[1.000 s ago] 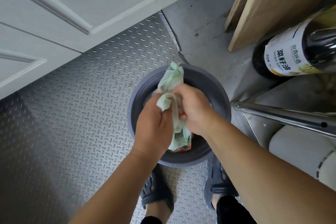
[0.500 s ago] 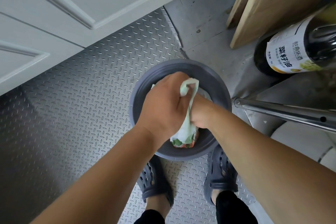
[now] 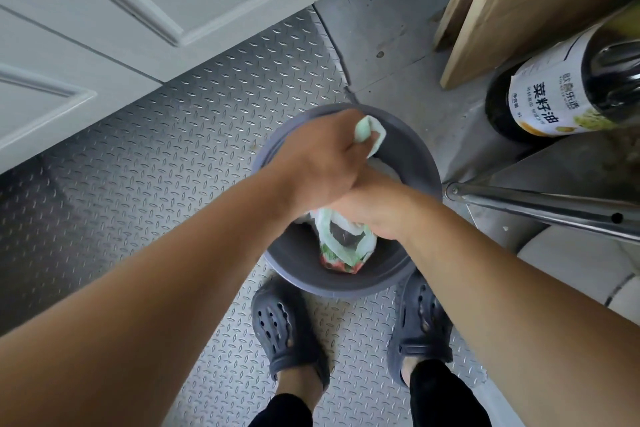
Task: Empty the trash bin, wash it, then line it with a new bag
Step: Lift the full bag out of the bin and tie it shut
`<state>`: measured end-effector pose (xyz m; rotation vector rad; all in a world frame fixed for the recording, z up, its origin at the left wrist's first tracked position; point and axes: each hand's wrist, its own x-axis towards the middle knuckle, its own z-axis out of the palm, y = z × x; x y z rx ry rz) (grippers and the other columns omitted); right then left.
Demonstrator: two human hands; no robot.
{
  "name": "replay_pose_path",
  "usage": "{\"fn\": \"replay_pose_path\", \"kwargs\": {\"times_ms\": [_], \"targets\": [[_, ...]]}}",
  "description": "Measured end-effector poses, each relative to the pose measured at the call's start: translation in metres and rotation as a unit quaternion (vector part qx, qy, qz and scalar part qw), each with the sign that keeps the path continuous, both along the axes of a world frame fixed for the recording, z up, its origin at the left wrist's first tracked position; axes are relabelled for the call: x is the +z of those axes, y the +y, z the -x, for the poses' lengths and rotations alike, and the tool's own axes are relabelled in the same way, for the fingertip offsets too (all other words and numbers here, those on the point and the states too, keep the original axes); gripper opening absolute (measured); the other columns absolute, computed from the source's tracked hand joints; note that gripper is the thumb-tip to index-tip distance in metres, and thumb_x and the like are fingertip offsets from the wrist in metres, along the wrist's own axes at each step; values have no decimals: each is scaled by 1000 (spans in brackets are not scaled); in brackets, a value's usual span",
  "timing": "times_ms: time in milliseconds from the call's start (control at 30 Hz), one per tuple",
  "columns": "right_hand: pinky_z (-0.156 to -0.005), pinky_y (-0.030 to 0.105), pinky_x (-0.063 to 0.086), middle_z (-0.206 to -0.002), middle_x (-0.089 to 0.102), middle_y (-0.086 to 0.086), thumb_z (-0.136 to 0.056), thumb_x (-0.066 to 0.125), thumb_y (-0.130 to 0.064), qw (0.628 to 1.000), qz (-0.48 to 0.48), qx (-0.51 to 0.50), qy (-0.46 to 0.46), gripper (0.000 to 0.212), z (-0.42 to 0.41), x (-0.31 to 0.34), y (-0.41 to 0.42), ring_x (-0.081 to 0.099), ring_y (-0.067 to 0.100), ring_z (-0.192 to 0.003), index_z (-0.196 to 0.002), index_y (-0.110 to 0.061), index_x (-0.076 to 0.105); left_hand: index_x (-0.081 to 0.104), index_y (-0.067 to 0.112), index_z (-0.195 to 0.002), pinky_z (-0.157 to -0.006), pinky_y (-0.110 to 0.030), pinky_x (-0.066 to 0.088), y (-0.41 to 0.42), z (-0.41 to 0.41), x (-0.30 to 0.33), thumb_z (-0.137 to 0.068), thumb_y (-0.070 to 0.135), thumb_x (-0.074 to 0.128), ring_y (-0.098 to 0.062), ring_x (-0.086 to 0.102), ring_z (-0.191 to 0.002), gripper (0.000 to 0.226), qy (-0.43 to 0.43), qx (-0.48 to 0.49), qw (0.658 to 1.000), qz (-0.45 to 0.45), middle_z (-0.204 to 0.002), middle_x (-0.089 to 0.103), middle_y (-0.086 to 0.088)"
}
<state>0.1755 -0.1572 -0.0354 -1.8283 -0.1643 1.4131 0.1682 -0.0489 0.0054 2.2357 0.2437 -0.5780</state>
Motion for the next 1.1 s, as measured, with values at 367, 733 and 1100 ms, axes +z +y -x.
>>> {"fn": "replay_pose_path", "kwargs": {"times_ms": [367, 733, 1100], "targets": [[-52, 29, 34, -85, 67, 15, -89, 59, -60, 911, -17, -349, 217, 57, -7, -3, -8, 56, 25, -60, -102, -6, 74, 49, 28, -124, -96, -36, 54, -13, 72, -16, -77, 35, 65, -7, 62, -110, 50, 26, 351, 922, 160, -123, 61, 7], [-100, 44, 53, -109, 75, 15, -99, 54, -40, 918, -60, -347, 185, 42, 2, -1, -12, 72, 28, -103, -118, -6, 70, 49, 32, -119, -63, -3, 48, -30, 74, -43, -73, 21, 82, 16, 63, -87, 58, 59, 366, 903, 217, -99, 68, 17], [-58, 5, 45, -76, 73, -23, -98, 55, -45, 987, -28, -156, -11, 24, 1, -4, -17, 66, -11, -72, -99, -29, 72, 60, 25, -106, -66, -22, 59, -21, 66, -51, -66, 19, 80, -6, 74, -77, 44, 88, 449, 849, 265, -88, 75, 3]]}}
